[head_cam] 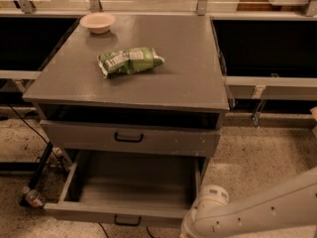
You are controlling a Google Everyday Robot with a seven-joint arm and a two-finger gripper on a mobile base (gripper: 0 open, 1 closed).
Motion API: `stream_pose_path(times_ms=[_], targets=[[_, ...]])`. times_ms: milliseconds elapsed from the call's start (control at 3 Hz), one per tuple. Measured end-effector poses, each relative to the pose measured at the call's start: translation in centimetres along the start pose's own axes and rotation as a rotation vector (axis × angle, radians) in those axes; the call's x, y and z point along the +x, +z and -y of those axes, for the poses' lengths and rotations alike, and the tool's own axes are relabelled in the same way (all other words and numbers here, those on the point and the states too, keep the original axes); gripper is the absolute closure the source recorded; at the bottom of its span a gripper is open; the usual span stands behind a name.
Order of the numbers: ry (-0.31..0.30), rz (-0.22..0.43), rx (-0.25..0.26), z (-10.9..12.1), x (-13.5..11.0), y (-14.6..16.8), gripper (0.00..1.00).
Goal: Close middle drawer
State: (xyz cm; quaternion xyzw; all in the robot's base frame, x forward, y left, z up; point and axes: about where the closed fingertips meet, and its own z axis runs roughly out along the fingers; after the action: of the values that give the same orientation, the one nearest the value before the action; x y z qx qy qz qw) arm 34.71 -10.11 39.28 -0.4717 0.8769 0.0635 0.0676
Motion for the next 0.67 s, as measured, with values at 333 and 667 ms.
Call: stream_pose_path(times_ms=[333, 667], targets=[[0.009, 0.025, 0.030, 0.81, -0.96, 0.48, 1.00], [0.006, 0.025, 0.031, 0.83, -0.95, 0.48, 1.00]])
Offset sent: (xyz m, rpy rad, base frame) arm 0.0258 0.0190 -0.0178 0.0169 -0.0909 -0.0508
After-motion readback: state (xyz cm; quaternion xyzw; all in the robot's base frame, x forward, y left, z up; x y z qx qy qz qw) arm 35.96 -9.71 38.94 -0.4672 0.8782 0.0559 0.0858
